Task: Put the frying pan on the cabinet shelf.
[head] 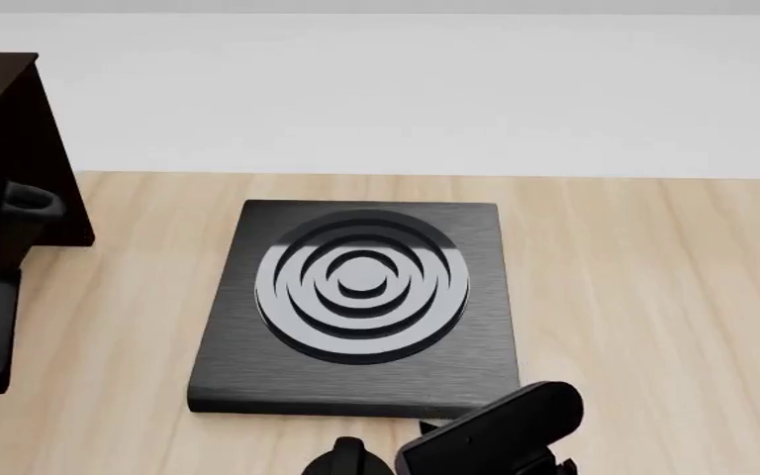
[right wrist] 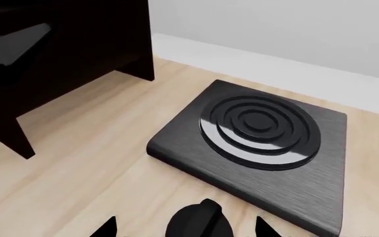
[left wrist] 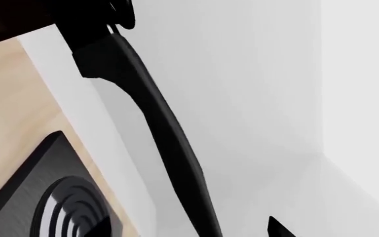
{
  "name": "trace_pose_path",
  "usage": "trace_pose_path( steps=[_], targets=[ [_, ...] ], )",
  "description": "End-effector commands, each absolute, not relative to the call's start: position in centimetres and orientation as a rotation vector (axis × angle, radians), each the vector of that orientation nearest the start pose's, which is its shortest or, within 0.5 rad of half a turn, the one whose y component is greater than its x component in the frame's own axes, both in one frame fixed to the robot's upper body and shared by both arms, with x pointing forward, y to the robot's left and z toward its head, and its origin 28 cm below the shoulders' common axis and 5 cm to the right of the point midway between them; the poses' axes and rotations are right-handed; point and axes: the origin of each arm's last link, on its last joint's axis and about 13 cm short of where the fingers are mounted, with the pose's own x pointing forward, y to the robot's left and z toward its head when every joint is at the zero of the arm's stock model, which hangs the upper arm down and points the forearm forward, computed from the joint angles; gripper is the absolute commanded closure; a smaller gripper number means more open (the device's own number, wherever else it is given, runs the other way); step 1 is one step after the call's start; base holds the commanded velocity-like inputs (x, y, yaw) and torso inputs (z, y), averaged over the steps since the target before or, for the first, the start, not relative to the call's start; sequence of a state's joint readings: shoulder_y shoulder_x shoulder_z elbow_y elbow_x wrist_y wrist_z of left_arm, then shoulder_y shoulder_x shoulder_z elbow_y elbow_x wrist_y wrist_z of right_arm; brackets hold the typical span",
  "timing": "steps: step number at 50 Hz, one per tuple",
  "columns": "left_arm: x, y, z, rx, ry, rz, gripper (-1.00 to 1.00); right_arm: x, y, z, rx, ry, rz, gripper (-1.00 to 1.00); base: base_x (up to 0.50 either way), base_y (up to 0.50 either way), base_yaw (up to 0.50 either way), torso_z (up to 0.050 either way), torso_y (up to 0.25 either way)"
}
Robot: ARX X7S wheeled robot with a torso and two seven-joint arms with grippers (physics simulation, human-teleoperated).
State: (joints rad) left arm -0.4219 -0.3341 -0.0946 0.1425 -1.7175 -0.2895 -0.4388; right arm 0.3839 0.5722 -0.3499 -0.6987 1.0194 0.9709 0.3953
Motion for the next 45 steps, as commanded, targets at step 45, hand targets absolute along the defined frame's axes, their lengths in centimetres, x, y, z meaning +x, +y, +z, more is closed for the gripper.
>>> trace_pose_path(
  steps=[45],
  targets=[
    [21.5,23.0,16.4,-0.744,-0.017,-0.274,-1.00,19.7,-10.5,14.9,0.037,0.194,0.366,-1.00,0.00,0.00,0.00,0.000,0.000]
  ],
)
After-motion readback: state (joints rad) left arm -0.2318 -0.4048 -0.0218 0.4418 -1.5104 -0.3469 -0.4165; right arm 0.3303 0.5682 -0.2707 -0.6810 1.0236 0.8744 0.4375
